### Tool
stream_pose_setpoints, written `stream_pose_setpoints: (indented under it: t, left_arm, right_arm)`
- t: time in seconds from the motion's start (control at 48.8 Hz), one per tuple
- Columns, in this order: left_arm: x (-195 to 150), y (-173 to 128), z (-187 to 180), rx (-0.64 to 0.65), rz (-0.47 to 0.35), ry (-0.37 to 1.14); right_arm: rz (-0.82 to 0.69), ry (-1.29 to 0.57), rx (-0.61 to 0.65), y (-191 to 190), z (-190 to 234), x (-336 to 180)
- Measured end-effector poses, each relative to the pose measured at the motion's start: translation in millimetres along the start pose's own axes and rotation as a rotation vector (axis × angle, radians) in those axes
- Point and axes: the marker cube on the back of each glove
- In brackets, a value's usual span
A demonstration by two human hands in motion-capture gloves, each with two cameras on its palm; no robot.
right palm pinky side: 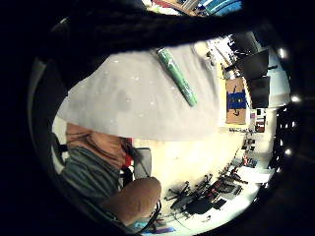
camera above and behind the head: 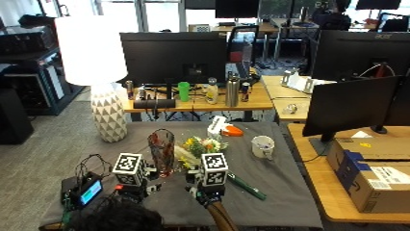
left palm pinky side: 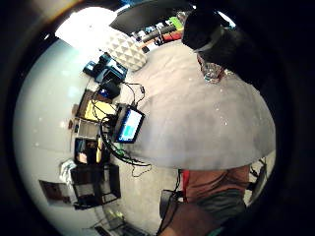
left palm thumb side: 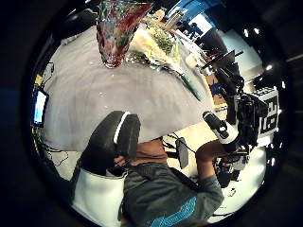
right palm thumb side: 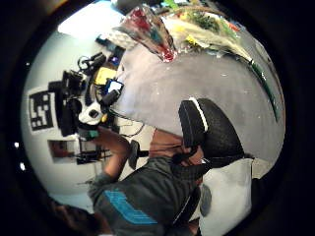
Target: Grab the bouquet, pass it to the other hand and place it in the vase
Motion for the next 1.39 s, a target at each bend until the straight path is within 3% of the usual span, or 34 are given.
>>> stream_pose_setpoints:
  t: [0.819, 1.393]
  left_arm:
    - [-7, 5, 2, 0.019, -0.002, 0.036]
    - [0, -2, 6, 0.077, -0.029, 0.081]
  right_arm:
    - [-0.046, 0.024, -0.051, -3, 9, -5]
    - [0.120, -0.016, -0.070, -17, 47, 87]
